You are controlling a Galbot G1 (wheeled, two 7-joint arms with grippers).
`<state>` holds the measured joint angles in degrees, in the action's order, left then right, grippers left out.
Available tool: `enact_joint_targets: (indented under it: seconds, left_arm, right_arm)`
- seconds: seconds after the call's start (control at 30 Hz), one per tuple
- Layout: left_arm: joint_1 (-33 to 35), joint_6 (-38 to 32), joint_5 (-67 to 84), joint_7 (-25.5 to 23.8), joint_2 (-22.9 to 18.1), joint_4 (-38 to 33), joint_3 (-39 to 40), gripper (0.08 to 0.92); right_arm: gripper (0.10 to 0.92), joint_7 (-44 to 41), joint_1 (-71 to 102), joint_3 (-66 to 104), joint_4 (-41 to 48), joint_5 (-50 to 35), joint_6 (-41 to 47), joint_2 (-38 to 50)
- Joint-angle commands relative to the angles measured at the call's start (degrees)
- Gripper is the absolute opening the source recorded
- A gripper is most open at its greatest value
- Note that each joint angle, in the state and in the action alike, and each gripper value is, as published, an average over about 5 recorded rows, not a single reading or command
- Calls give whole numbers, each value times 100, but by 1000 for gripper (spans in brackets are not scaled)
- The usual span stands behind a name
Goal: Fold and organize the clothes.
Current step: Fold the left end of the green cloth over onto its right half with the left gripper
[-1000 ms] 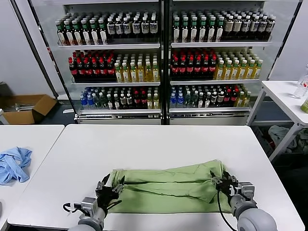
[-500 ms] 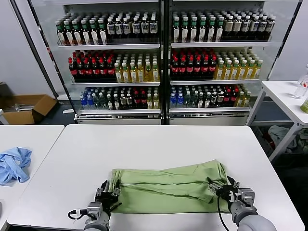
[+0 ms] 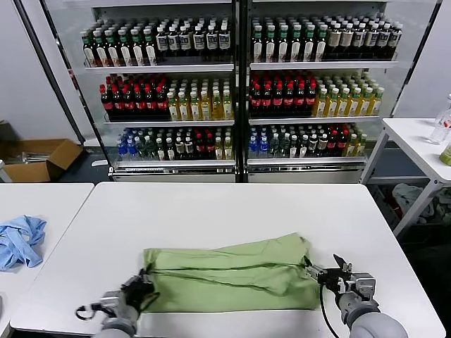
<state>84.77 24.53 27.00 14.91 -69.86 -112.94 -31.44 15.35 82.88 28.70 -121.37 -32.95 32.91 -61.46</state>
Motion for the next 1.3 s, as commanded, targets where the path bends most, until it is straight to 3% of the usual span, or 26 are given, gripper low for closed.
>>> enact_joint_targets:
  seconds: [0.03, 0.13, 0.23, 0.4, 0.53, 0.77, 1.07, 1.3]
  left_arm:
    - [-132, -90, 436, -244, 1545, 294, -2426, 105]
    - [-62, -134, 478, -305, 1824, 223, -2793, 105]
    - [18, -34, 1017, -306, 1760, -361, -2723, 105]
    - [27, 357, 2845, -226, 926, -1913, -1722, 105]
    - [2, 450, 3767, -249, 185, -2387, -606, 105]
    - [-399, 566, 3927, -116, -398, -1788, 736, 105]
    - [-1123, 734, 2944, 156, -553, -568, 1414, 110]
    - [-1007, 853, 2583, 60, -519, -1037, 1497, 275]
  right_arm:
    - [822, -4, -24, 9, -29, -37, -2, 19]
    - [823, -5, -11, 10, -56, -39, -2, 15]
    - [823, -2, 25, 21, -92, -34, 0, 3]
    - [823, 1, 141, 109, -189, -29, 8, 13]
    - [823, 5, 240, 220, -271, -27, 16, 7]
    - [823, -13, 424, 309, -305, -14, 2, 57]
    - [823, -9, 372, 274, -292, -16, 11, 46]
    - [822, -5, 297, 213, -208, -19, 10, 26]
